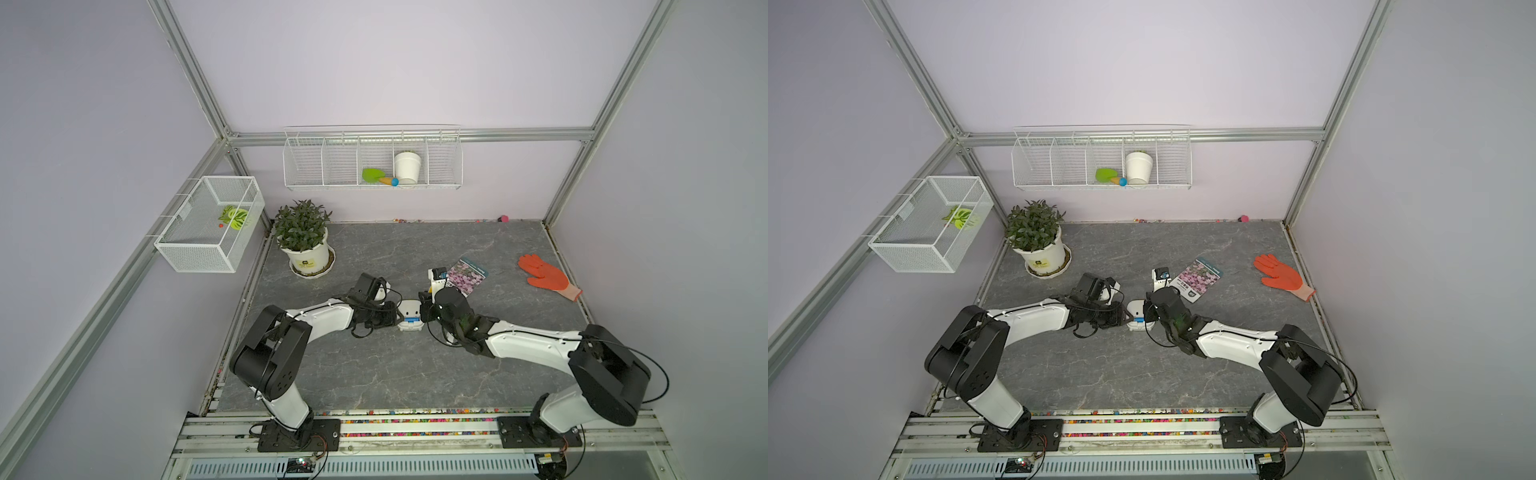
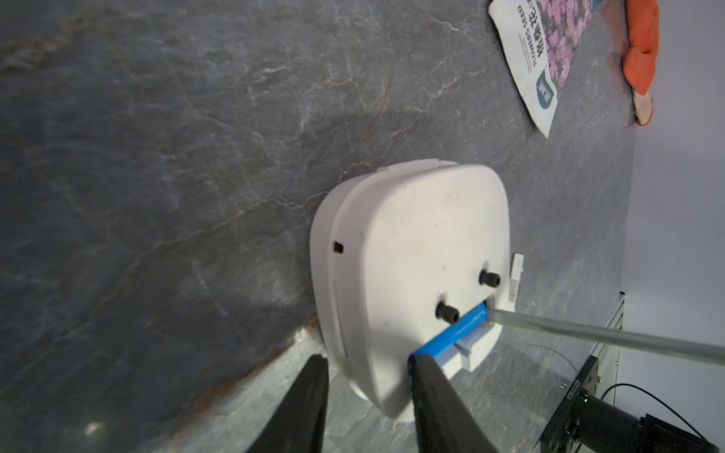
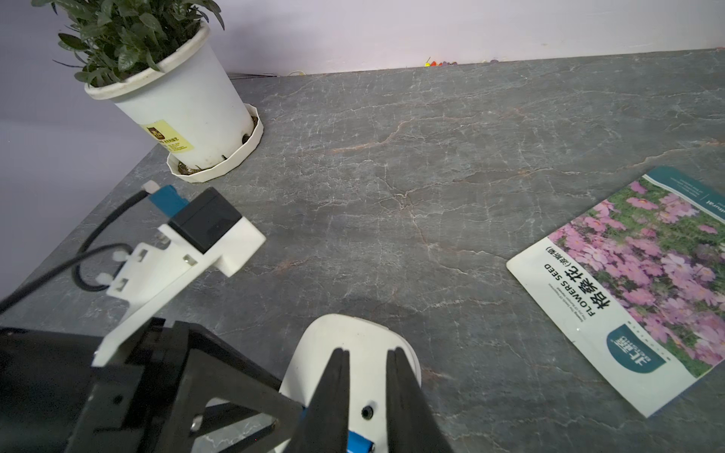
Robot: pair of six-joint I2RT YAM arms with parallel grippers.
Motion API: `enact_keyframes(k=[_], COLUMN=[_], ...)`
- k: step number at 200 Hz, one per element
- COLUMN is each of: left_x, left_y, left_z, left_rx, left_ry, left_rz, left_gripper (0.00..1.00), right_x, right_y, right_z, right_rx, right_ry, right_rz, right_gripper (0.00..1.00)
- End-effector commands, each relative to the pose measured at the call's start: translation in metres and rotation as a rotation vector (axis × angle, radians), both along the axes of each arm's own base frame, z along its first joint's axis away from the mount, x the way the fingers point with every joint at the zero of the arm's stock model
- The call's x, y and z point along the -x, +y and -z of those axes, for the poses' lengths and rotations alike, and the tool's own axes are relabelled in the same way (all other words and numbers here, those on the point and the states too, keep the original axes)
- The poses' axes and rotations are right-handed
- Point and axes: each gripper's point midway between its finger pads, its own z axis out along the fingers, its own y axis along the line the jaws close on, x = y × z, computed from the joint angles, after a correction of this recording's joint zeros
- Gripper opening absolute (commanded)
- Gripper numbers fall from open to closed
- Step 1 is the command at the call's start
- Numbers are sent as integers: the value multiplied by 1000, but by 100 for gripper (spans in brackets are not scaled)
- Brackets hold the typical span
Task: Remove the battery from the alarm
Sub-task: Release the battery from the alarm.
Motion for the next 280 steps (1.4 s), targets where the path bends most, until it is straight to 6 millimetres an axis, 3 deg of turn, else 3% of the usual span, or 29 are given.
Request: enact_keyframes(k=[1,68,107,150,280], left_x=[6,8,10,12,11], left_y=[5,7,7,8,8], left_z=[2,2,3,4,2], left_rx=[-24,-25,-23,-21,-23], left_ry=[3,9,16,22,15], left_rz=[0,-2,-5,-9,-14], left_gripper=[39,38,36,34,32], right_x=[-2,-3,-1,-5,-9], right_y=[-3,-17,-23,-29,-3], right_z=[7,18,33,37,18], right_rx=[68,111,-87,-322,-770], right_ry=[-9,2,45,80,100], right_rz=[17,78,126,120,-41], right_gripper=[0,0,0,0,0])
